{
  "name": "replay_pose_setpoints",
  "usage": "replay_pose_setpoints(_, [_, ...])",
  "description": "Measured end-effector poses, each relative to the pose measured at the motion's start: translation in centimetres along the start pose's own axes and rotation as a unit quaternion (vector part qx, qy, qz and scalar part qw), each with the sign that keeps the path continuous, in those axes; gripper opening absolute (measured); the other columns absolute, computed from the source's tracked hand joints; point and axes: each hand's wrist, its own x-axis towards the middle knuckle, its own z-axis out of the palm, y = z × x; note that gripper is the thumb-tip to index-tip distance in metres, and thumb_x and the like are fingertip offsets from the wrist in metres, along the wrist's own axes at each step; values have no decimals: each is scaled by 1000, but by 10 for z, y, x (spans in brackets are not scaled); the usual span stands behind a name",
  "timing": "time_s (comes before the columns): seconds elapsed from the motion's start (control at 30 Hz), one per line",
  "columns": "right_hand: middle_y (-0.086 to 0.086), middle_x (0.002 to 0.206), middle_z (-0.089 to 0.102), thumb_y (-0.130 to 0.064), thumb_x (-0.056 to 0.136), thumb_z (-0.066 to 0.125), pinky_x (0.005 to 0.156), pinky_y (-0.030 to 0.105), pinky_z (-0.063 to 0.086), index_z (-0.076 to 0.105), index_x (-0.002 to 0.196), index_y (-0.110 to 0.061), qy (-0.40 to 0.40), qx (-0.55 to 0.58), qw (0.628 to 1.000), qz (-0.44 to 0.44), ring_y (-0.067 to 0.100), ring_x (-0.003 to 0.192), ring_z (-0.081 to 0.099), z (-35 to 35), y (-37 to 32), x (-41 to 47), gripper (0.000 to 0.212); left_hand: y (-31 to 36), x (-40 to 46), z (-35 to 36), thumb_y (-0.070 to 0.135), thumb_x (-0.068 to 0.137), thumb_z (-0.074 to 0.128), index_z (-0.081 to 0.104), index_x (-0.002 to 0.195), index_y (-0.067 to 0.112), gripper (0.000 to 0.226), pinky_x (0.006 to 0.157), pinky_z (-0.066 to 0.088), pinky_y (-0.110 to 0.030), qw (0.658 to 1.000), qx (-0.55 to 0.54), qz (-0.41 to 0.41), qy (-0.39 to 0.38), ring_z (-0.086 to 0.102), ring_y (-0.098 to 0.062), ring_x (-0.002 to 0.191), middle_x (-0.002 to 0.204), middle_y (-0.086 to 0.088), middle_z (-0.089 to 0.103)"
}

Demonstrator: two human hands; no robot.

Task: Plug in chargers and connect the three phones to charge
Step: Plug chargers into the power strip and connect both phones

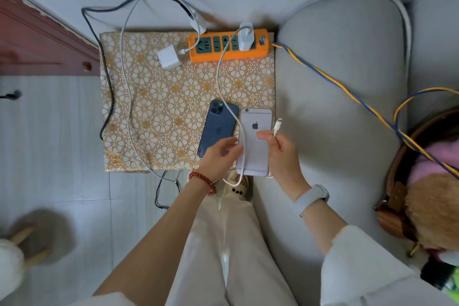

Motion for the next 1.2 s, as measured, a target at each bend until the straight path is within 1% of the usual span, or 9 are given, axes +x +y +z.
replay_pose_setpoints(0.07, [-13, 87, 58, -11, 94, 40, 77, 24, 44, 65, 92, -16, -24, -6, 1000, -19, 12, 85, 53, -2, -5, -11, 26, 9, -8, 4, 25, 83, 60, 50, 122, 12, 42, 87, 51, -33, 999, 24, 19, -10, 56, -21, 103, 115, -3, 58])
replay_pose_setpoints(0.17, [-7, 98, 59, -10, 95, 36, 73, 2, 37, 64, 98, -14, -30, -35, 998, -51, 5, 85, 52, -2, -10, -24, 29, 11, -16, 2, 18, 81, 61, 34, 134, 11, 60, 99, 40, -40, 974, 145, 47, 169, 44, -26, 119, 132, -11, 40])
replay_pose_setpoints(0.27, [-6, 97, 58, -11, 96, 34, 65, 0, 35, 63, 100, -13, -14, -38, 998, -52, 0, 78, 50, -3, -13, -32, 30, 11, -23, -9, 10, 82, 55, 40, 131, 10, 51, 98, 36, -37, 950, 149, 50, 268, 38, -28, 123, 134, -15, 36])
replay_pose_setpoints(0.47, [-19, 85, 54, -11, 95, 38, 70, 23, 40, 62, 86, -23, -65, 9, 998, -21, 9, 80, 49, -3, -27, -41, 28, 21, -33, -8, 19, 86, 57, 54, 116, 8, 33, 84, 51, -34, 999, 8, 23, 43, 60, -19, 96, 116, -12, 63])
replay_pose_setpoints(0.67, [0, 98, 47, -11, 95, 37, 72, 3, 35, 60, 97, -10, 23, -56, 994, -92, 9, 84, 47, -4, -33, -52, 23, 23, -35, -15, 8, 84, 58, 55, 109, -1, 27, 84, 52, -42, 982, -142, -34, 123, 60, -25, 89, 105, -18, 64])
replay_pose_setpoints(0.8, [-12, 86, 54, -35, 97, 28, 71, 23, 34, 50, 96, -25, -53, -59, 997, -20, 3, 69, 45, -5, -31, -62, 24, 22, -38, -29, 8, 89, 51, 54, 109, 1, 22, 53, 56, -22, 940, -298, -59, 154, 57, -15, 71, 82, -5, 60])
replay_pose_setpoints(0.87, [-25, 85, 53, -36, 97, 24, 75, 26, 33, 52, 97, -27, -91, -91, 991, -26, 2, 78, 46, 0, -27, -70, 29, 24, -38, -35, 8, 89, 49, 53, 104, 4, 16, 50, 56, -22, 922, -342, -59, 170, 59, -16, 71, 81, -5, 60])
replay_pose_setpoints(1.0, [-5, 79, 64, -27, 94, 37, 74, 34, 43, 59, 82, -20, -114, -133, 983, -59, 16, 79, 57, 11, -23, -81, 26, 28, -40, -40, 8, 89, 51, 56, 86, 8, 6, 50, 57, -24, 901, -384, -59, 195, 60, -17, 71, 81, -6, 60])
replay_pose_setpoints(1.2, [-20, 65, 60, -26, 93, 41, 71, 25, 40, 64, 75, -19, -129, -116, 983, -54, 0, 67, 55, 18, -33, -83, 30, 31, -39, -38, 8, 88, 52, 57, 81, 8, 8, 48, 56, -24, 890, -412, -50, 190, 63, -15, 65, 81, -7, 62])
